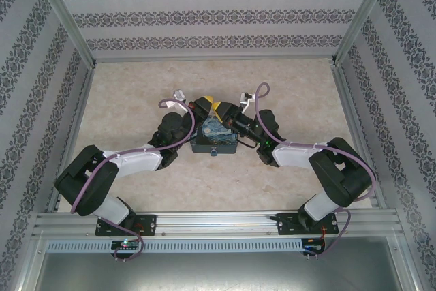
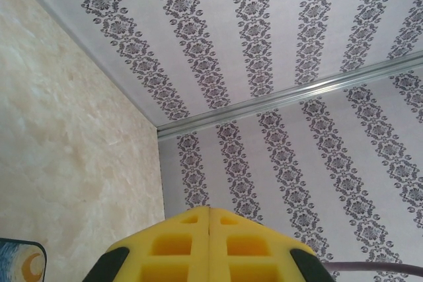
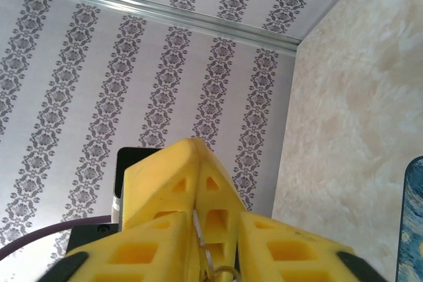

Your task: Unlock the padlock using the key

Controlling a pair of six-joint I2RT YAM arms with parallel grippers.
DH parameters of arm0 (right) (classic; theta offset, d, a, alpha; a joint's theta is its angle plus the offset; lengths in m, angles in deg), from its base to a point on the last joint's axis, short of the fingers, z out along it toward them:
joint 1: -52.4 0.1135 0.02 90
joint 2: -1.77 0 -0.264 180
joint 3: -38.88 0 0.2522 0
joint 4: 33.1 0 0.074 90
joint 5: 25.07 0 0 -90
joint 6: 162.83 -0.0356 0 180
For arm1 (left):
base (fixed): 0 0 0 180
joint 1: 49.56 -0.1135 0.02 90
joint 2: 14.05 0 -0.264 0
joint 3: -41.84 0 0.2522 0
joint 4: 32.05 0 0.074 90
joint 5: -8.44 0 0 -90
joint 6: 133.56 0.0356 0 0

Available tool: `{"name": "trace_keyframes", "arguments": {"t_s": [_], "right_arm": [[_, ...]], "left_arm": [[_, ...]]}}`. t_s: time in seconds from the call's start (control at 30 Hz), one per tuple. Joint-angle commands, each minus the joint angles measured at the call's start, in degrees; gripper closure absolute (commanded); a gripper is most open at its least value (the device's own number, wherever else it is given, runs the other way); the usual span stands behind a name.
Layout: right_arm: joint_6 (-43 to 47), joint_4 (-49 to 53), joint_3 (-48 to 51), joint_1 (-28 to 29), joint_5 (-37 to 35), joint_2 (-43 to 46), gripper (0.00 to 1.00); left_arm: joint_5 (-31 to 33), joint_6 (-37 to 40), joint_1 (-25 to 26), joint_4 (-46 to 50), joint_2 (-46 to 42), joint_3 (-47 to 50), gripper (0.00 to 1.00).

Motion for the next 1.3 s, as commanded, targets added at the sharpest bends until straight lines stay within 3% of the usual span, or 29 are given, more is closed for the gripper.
{"name": "trace_keyframes", "arguments": {"t_s": [0.0, 0.13, 0.3, 0.57, 0.83, 0.87, 0.93, 0.97, 1.13, 1.27], "right_arm": [[-0.28, -3.44, 0.97, 0.55, 0.5, -0.51, 0.76], [-0.34, -3.71, 1.22, 0.54, 0.53, -0.44, 0.83], [-0.46, -3.97, 1.88, 0.42, 0.33, -0.29, 1.0], [-0.38, -3.72, 4.86, -0.8, -2.42, 2.14, 1.0], [-0.19, -3.11, 3.58, -1.11, -0.69, 1.73, 1.0], [-0.12, -3.05, 3.75, -1.25, -0.49, 1.82, 1.0], [0.04, -2.87, 4.53, -1.71, -0.07, 2.34, 1.0], [0.27, -2.52, 5.08, -2.06, 0.38, 2.71, 1.0], [1.49, 0.16, 6.93, -4.03, 3.26, 4.84, 1.0], [3.4, 4.57, 6.47, -6.04, 6.66, 5.51, 1.0]], "left_arm": [[0.48, -0.2, 0.96, -3.52, 0.1, -1.66, 1.0], [0.57, -0.2, 1.04, -3.43, 0.18, -1.71, 1.0], [0.87, -0.21, 1.3, -3.38, 0.18, -1.7, 1.0], [3.04, -0.46, 2.0, -3.8, -0.71, -0.2, 1.0], [3.29, -0.87, 2.62, -2.83, -1.52, 0.72, 0.98], [3.74, -0.97, 2.67, -2.23, -2.19, 1.21, 0.85], [5.29, -1.18, 2.54, 0.12, -4.72, 2.9, 0.41], [6.02, -1.06, 2.38, 2.2, -7.0, 4.09, 0.25], [5.63, 2.47, 1.17, 25.18, -22.67, 7.63, 0.02], [0.76, 10.74, 0.22, 47.91, -33.74, 6.93, 0.01]]}}
